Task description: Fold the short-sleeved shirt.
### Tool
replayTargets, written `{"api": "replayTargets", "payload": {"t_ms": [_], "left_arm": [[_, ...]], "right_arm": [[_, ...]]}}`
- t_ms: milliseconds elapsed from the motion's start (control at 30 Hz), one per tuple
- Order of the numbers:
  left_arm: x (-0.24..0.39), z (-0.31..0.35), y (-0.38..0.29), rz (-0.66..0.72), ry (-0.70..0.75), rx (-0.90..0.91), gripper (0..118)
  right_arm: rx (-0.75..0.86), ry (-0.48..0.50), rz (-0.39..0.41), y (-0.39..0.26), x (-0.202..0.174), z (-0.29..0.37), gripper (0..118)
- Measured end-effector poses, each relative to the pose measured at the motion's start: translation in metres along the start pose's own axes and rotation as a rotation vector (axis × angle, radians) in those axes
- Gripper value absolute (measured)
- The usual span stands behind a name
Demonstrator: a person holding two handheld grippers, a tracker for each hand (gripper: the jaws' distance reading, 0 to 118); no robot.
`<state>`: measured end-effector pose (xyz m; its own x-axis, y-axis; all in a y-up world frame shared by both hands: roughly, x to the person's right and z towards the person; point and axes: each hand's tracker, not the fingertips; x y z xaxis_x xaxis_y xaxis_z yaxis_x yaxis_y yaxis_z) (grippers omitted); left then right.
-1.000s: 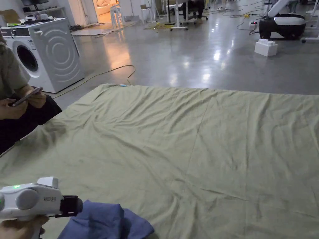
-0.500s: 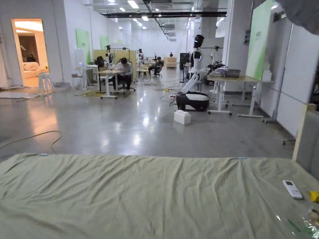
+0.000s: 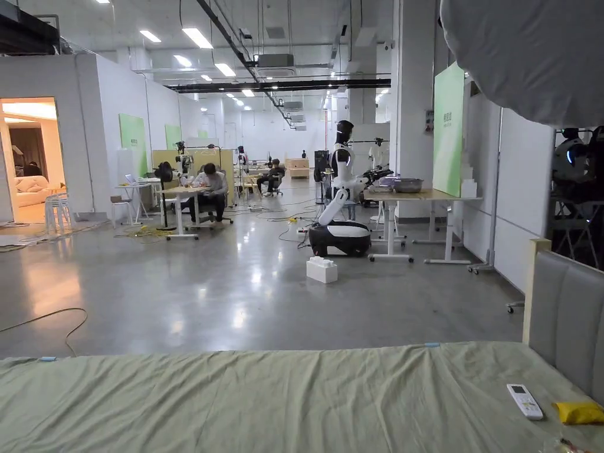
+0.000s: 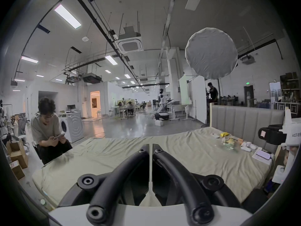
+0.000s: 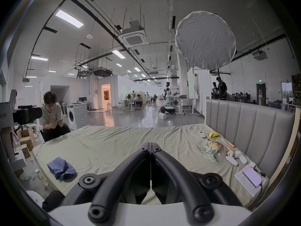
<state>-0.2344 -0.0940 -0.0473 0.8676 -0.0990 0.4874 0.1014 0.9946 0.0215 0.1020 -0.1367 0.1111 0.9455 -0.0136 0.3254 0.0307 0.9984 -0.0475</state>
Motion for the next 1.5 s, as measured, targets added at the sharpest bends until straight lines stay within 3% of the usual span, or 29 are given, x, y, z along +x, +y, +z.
{"api": "replayTargets", "payload": {"t_ms": [600,767,1333,1500], "left_arm": [[0.005,0.007,0.003,0.048,-0.008,0.004,0],[0.005,0.006,0.005,0.043,-0.014,-0.009,0],[0.005,0.004,0.006,0.061,-0.038,-0.015,0],[0.000,0.007,0.007,0.057,-0.005,0.030,0]], "right_arm": [[0.040,0.011,0.004,0.008,0.001,0.000,0],[0.056,0.024,0.041,0.012,-0.004,0.001,0],[0.041,0.019,0.012,0.015,0.000,0.003,0],[0.022,0.048,-0.063,0.014,0.003,0.003,0]]}}
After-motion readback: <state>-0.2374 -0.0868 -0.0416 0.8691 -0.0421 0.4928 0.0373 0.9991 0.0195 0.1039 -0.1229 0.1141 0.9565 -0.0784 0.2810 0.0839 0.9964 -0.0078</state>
